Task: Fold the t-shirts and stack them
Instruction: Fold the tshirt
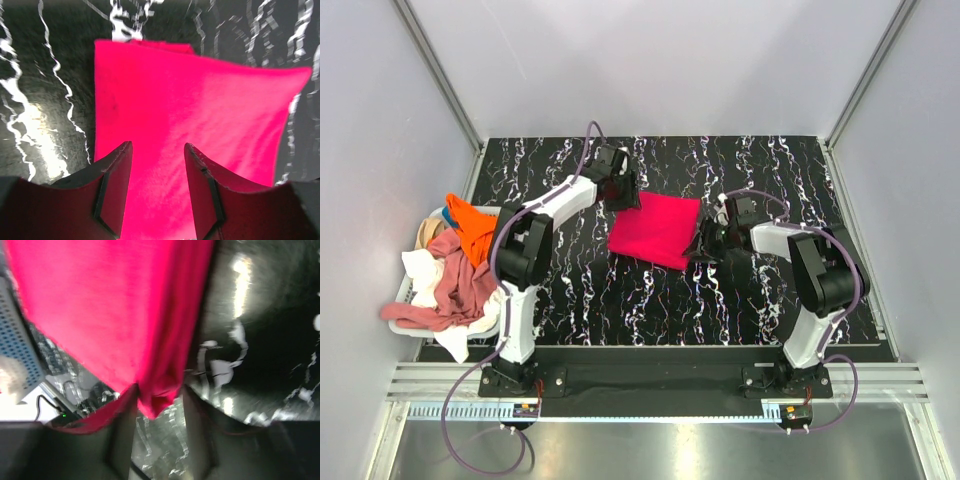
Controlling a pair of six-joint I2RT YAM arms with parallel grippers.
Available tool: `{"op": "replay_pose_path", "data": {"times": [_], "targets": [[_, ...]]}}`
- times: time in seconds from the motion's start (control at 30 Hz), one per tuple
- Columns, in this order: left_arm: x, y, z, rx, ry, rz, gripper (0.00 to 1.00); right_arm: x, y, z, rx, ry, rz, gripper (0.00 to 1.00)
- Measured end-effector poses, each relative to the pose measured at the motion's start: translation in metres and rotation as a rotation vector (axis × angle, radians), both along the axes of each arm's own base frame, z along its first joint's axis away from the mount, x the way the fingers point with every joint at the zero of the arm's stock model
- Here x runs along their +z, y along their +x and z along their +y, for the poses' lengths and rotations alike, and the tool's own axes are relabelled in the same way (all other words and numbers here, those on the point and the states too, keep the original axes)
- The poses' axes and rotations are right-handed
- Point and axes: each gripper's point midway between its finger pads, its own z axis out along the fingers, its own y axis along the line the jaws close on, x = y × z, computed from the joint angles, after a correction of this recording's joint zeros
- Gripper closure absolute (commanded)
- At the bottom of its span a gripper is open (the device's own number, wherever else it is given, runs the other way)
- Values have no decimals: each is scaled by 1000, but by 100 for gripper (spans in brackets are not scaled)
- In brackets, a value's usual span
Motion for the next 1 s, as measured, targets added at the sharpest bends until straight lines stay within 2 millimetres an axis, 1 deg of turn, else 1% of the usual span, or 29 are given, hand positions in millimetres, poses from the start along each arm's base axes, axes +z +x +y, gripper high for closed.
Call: {"op": "replay_pose_path", "data": {"times": [0.03,0.07,0.13,0.17,0.2,0.3,0.4,0.43,0.5,0.53,0.57,0.6,0.63,0.7,0.73,0.77,0.8,0.83,0.9,0.93,1.0], "targets": [[-5,-1,0,-4,5,12,49,-7,-1,0,0,-2,7,68],[-9,-2,0,-8,8,20,49,-15,-4,0,-1,-2,20,75],[-16,-3,1,-11,13,33,49,-21,-4,4,0,32,32,87],[-17,-2,3,-11,15,37,49,-22,-3,4,-3,38,28,98],[-19,-1,3,-10,15,39,48,-23,-1,5,-3,44,23,100],[-18,6,6,-8,8,33,48,-23,2,6,-6,48,11,100],[-13,12,6,-12,-7,22,48,-23,3,3,-13,41,7,100],[-11,14,6,-12,-13,18,47,-23,4,1,-17,38,5,95],[-6,15,7,-10,-16,12,47,-23,7,-6,-31,29,3,84],[-3,13,8,-8,-14,15,47,-22,8,-11,-41,20,3,81],[1,10,9,-8,-14,14,47,-21,9,-15,-52,8,2,77],[6,7,11,-7,-15,10,46,-20,8,-19,-61,-2,5,66],[13,0,14,-5,-15,9,47,-19,8,-23,-72,-13,11,63],[30,-19,20,-5,-23,3,46,-15,4,-28,-80,-32,16,60],[45,-35,24,-6,-30,-6,46,-13,1,-31,-86,-44,27,59],[50,-39,25,-7,-33,-9,47,-11,-2,-32,-88,-53,37,60],[62,-48,24,-15,-54,-25,47,-8,-5,-34,-91,-61,53,62],[74,-58,22,-29,-79,-41,48,-4,-7,-34,-92,-65,65,73],[89,-75,14,-60,-123,-64,50,5,-6,-33,-97,-62,74,83],[91,-80,11,-73,-133,-67,51,12,-3,-32,-100,-57,70,87],[84,-91,2,-96,-144,-52,52,27,6,-27,-102,-41,47,88]]}}
